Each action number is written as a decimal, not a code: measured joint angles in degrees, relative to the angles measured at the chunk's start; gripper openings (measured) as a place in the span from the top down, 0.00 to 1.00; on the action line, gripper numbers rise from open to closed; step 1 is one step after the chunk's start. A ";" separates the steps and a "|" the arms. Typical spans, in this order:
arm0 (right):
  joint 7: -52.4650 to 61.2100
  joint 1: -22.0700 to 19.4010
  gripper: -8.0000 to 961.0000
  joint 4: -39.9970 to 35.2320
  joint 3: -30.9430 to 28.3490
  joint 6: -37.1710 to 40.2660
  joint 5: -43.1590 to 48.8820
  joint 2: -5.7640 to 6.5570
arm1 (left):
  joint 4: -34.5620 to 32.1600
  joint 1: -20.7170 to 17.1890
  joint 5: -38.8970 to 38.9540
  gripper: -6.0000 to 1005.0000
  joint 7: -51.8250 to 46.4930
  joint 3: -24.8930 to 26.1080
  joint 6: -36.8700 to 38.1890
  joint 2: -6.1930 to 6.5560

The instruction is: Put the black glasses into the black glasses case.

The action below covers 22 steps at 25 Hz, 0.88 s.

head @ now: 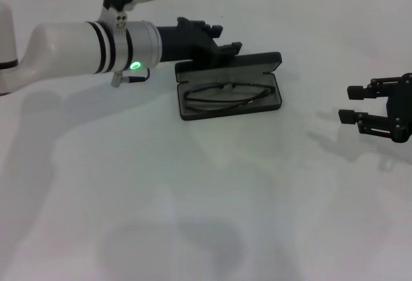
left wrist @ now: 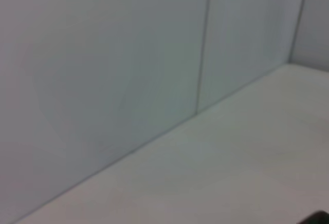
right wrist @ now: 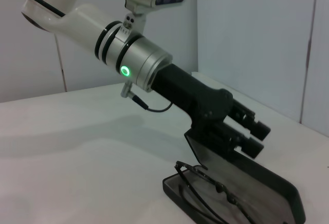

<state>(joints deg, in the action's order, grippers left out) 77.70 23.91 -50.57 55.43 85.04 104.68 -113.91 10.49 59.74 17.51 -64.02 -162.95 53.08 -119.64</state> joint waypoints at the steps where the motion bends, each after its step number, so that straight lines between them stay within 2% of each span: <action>1: 0.00 0.00 0.48 0.00 -0.08 0.00 0.00 0.00 | -0.26 0.03 -0.68 0.44 -0.01 0.00 -0.04 0.00; 9: 0.27 0.01 0.48 -0.46 -0.29 0.00 0.00 0.24 | -2.30 -1.27 -4.31 0.43 2.47 -0.01 0.47 -0.01; 18: 0.43 0.94 0.48 -0.73 -0.29 0.76 -0.51 0.25 | -3.39 -4.07 -1.55 0.43 7.28 0.01 3.37 0.01; 19: 0.27 1.13 0.48 -0.88 -0.28 1.09 -0.93 0.09 | -3.08 -6.50 3.77 0.43 11.73 0.00 12.13 0.26; 21: -0.46 1.69 0.48 -0.94 -0.27 2.36 -1.90 -0.24 | -2.51 -8.30 7.03 0.42 14.26 0.00 19.28 0.65; 22: -0.89 2.05 0.48 -0.79 -0.28 3.21 -2.56 -0.34 | -1.90 -9.58 8.91 0.42 15.72 -0.01 25.21 1.10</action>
<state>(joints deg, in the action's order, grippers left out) 76.81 25.96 -51.37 55.14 88.24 102.12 -114.25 8.60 50.16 26.42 -48.30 -162.95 78.29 -118.54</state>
